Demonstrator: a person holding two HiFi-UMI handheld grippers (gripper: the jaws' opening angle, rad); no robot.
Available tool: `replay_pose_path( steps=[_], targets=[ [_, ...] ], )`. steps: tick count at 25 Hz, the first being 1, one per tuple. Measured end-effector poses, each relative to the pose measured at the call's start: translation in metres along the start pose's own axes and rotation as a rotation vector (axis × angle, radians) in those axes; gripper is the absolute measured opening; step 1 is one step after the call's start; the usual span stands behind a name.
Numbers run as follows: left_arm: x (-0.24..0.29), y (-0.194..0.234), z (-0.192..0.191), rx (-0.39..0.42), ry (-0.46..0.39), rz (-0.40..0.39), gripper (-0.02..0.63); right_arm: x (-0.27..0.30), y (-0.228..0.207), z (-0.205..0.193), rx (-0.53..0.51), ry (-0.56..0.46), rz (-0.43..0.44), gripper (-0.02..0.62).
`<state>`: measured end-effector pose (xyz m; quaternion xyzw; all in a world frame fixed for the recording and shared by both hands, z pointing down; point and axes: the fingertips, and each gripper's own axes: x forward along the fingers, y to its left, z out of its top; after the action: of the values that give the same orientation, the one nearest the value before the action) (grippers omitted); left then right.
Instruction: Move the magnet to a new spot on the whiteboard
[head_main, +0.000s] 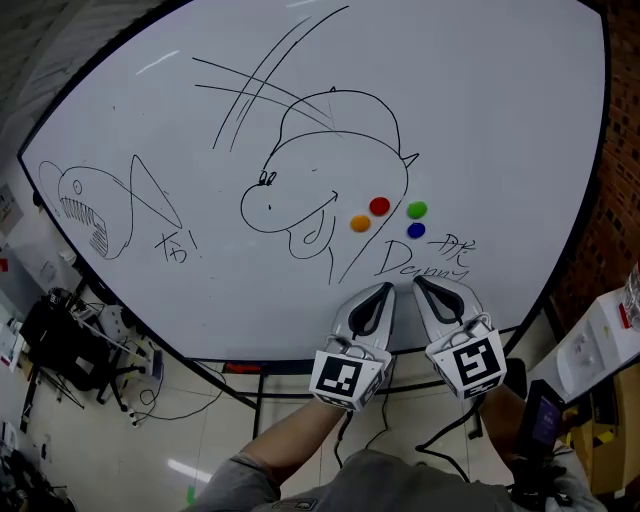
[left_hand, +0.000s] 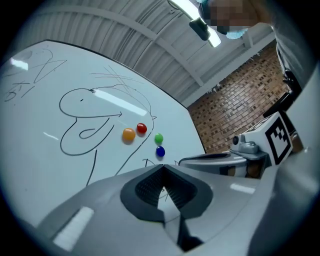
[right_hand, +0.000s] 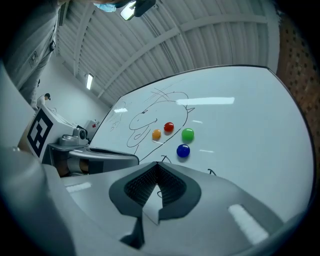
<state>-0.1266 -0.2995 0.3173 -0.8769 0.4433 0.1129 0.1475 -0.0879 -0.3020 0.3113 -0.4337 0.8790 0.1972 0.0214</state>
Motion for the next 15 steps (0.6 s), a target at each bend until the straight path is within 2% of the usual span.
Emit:
replay_pose_path(
  steps=[5, 9, 15],
  targets=[
    [0.025, 0.004, 0.03, 0.06, -0.082, -0.013, 0.002, 0.015, -0.024, 0.021, -0.044, -0.024, -0.03, 0.009],
    [0.032, 0.005, 0.036, 0.072, -0.092, -0.018, 0.002, 0.02, -0.036, 0.029, -0.081, -0.022, -0.057, 0.008],
    [0.035, 0.006, 0.04, 0.076, -0.101, -0.016, 0.002, 0.028, -0.044, 0.029, -0.189, 0.01, -0.118, 0.019]
  ],
)
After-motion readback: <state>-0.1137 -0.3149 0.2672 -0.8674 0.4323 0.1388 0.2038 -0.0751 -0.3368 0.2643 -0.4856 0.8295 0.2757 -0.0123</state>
